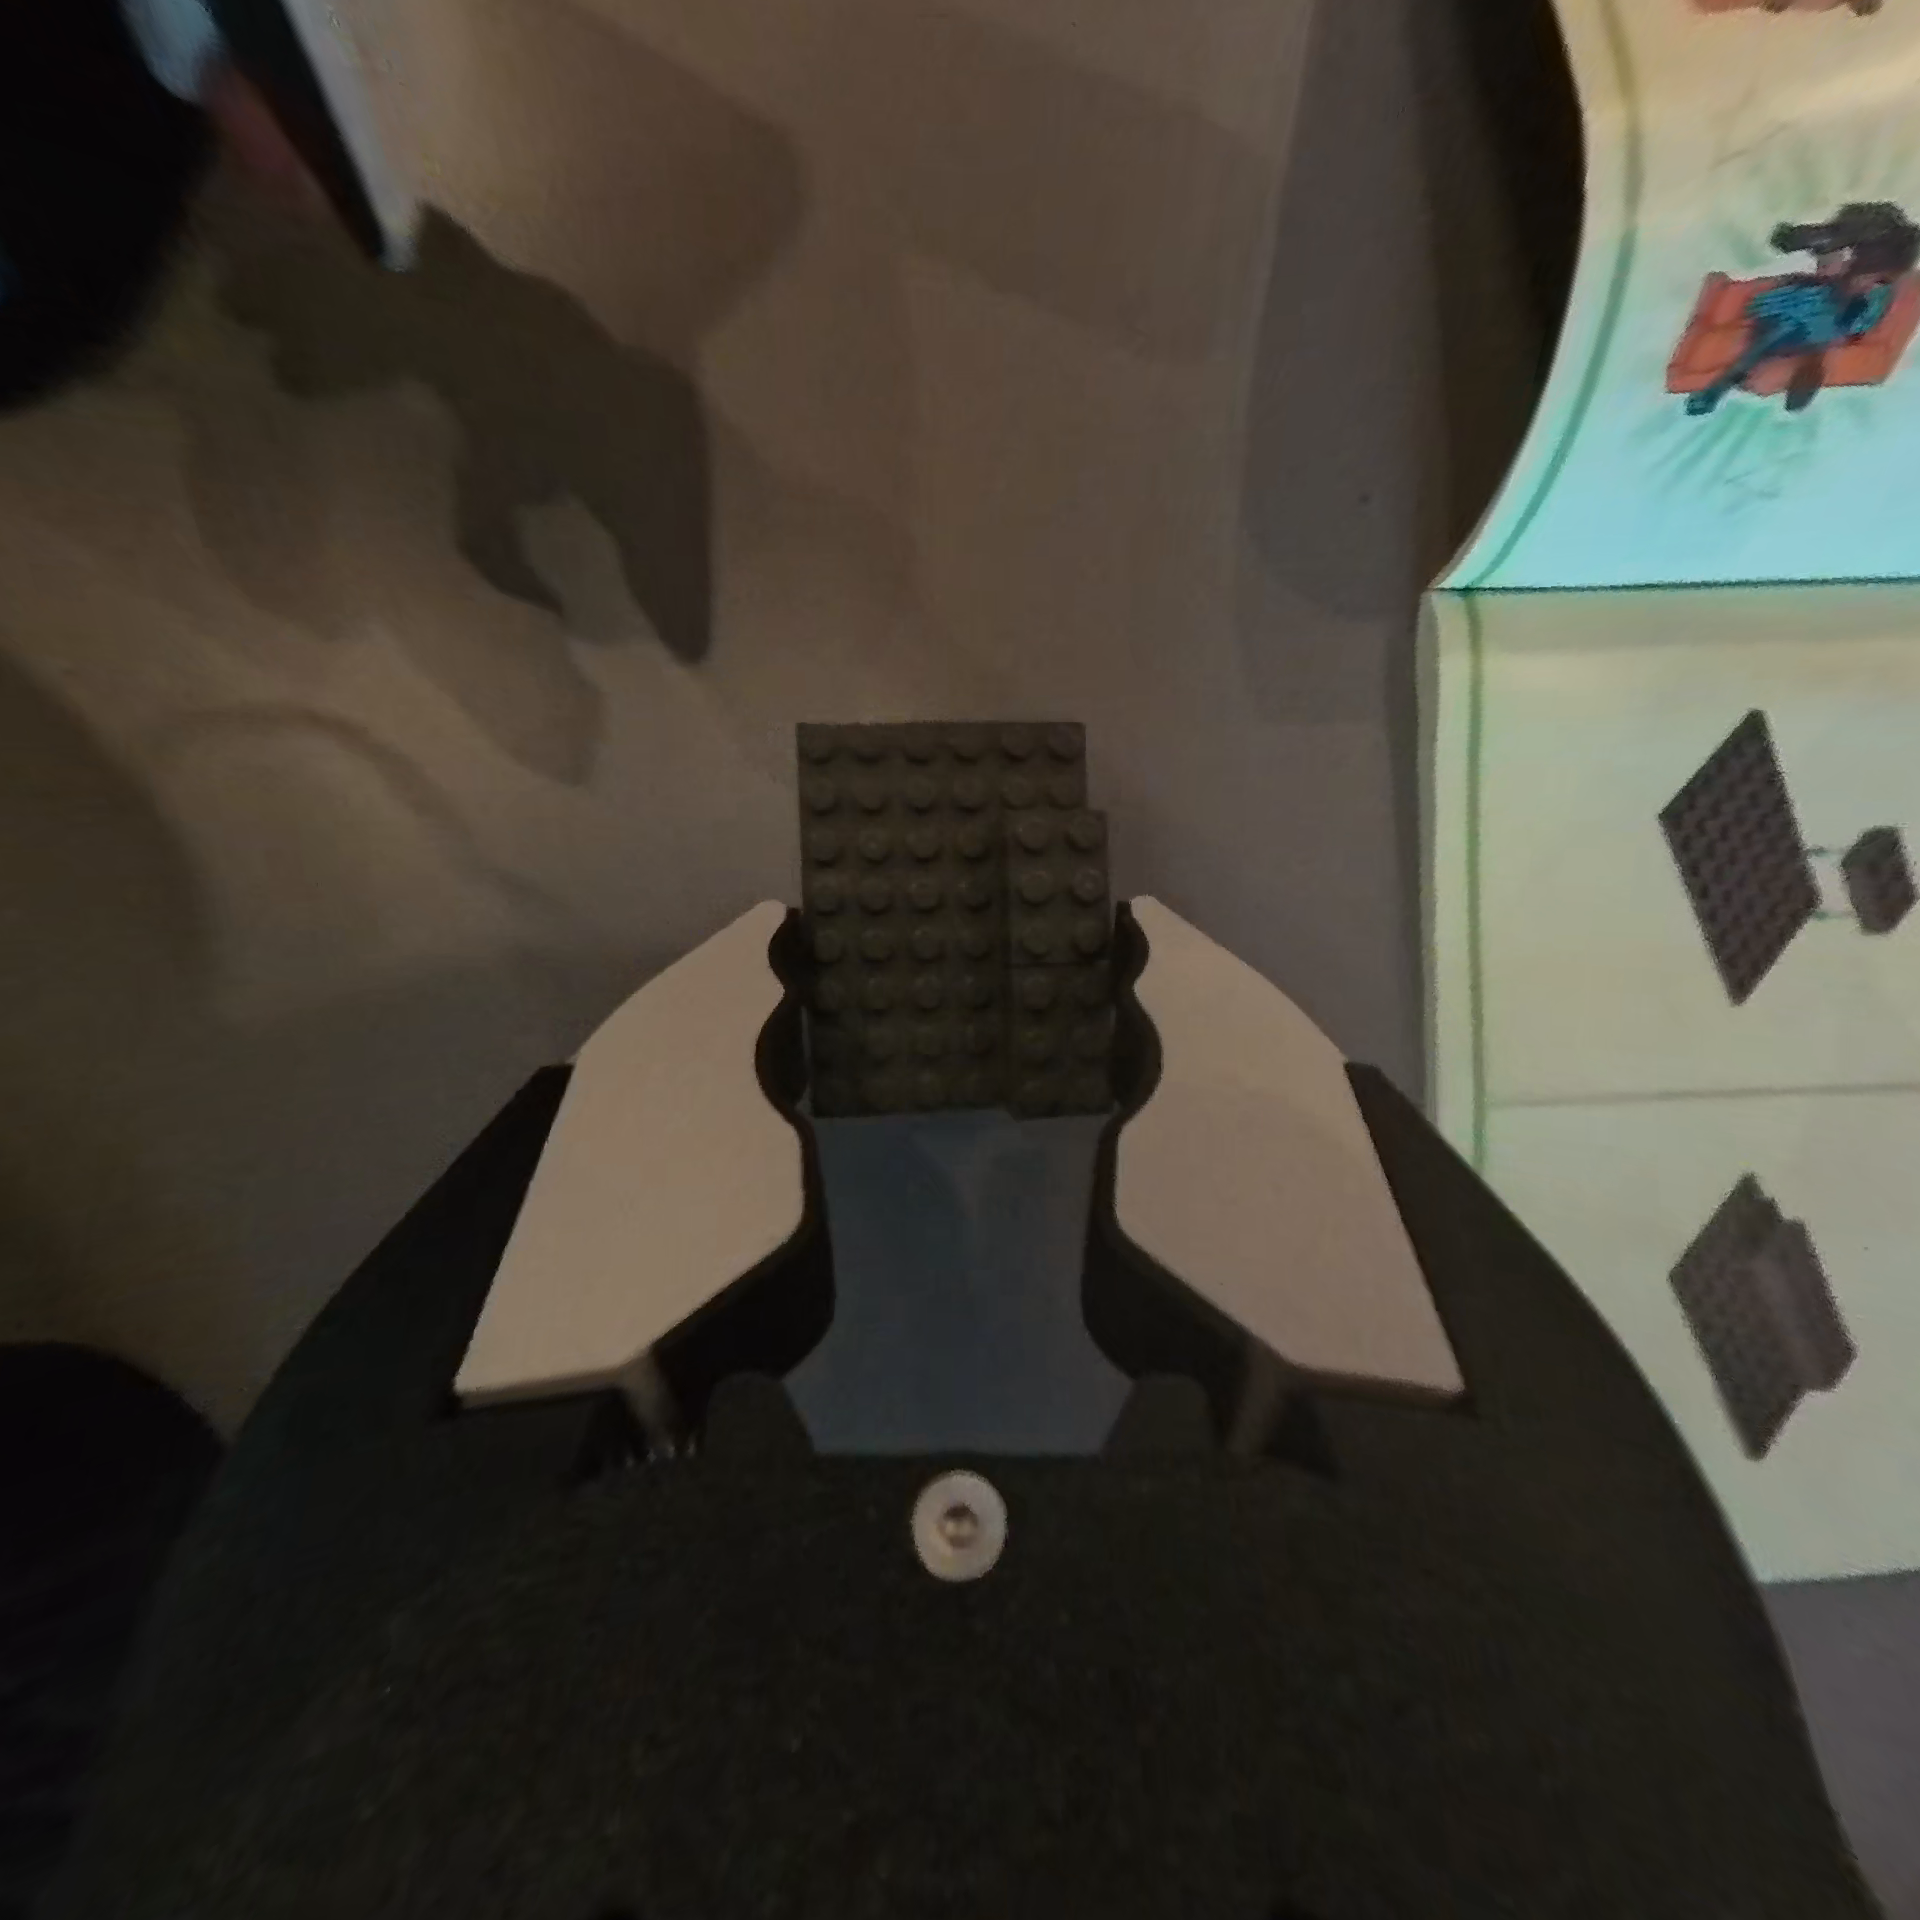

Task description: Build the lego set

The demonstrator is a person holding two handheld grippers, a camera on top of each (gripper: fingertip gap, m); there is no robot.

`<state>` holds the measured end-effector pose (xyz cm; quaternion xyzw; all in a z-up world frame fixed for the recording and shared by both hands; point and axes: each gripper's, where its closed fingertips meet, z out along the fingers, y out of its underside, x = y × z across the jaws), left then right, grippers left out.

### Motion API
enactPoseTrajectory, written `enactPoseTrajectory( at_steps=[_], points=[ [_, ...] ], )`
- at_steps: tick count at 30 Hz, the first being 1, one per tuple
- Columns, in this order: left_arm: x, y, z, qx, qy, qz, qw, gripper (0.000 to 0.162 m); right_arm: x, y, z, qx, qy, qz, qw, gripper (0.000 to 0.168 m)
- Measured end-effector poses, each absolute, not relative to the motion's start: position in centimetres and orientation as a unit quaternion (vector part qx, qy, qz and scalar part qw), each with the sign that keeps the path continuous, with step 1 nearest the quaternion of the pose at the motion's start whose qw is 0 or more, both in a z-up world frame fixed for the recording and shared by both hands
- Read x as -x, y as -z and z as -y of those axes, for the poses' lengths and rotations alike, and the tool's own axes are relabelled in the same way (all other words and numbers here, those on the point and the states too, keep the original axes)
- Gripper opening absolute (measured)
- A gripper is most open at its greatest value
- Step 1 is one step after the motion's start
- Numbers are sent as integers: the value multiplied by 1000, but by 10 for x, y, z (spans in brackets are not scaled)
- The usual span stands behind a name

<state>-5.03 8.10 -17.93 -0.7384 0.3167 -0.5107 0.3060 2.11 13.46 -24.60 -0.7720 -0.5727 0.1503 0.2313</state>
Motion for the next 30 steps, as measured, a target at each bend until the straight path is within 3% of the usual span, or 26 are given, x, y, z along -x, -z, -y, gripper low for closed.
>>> enactPoseTrajectory(
  at_steps=[16,23,27,30],
  points=[
    [49,183,-79,733,516,-321,305,27,-24,237,-143,767,-156,557,278,67],
    [50,184,-79,731,494,-344,320,21,-34,210,-134,753,-165,521,366,33],
    [56,183,-84,730,444,-371,364,2,-35,199,-125,749,-142,484,429,9],
    [65,180,-91,725,397,-387,409,0,-32,195,-112,746,-112,466,463,0]
  ],
)
